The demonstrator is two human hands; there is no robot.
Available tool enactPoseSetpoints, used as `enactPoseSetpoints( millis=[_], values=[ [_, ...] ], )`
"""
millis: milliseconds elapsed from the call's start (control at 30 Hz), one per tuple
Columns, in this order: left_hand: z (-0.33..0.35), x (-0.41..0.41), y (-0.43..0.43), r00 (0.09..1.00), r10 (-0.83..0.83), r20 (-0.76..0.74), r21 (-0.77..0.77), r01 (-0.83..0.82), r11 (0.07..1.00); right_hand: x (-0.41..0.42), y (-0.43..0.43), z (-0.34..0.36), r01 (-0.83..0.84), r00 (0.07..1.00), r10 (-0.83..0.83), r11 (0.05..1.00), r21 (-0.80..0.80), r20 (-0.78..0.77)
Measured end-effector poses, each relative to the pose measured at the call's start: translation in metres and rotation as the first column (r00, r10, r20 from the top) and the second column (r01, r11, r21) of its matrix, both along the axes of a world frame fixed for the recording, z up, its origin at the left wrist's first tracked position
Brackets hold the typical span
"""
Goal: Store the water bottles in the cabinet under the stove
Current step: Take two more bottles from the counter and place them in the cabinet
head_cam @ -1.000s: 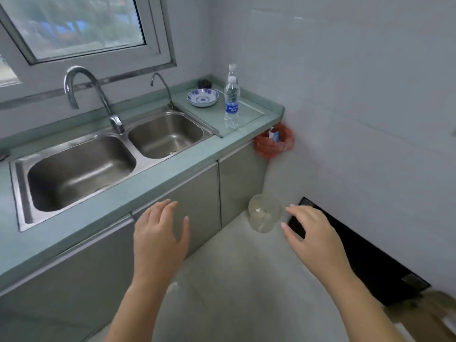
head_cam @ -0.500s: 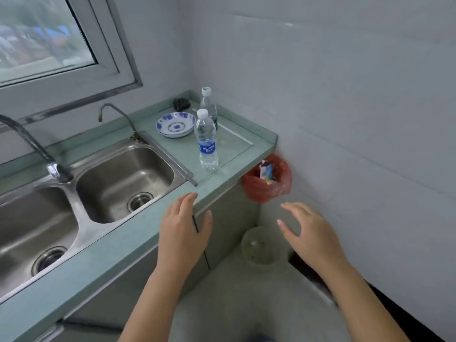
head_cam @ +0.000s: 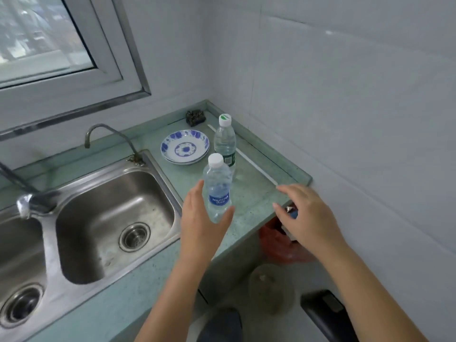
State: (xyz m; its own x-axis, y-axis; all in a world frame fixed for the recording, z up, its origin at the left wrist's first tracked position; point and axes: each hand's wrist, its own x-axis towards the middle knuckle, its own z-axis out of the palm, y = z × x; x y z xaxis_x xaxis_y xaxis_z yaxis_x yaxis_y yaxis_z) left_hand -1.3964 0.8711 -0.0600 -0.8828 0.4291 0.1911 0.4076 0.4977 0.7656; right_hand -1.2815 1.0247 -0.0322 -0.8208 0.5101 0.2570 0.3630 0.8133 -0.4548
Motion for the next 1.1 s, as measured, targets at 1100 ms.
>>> enactPoseSetpoints(
  millis=[1100],
  values=[
    [-0.027,-0.125,0.028,0.912,0.127,0.390,0.211,-0.223,0.952,-0.233,0.078,0.000,-0.203,0.974,0.201,0.979,-0.011,-0.102]
  ],
)
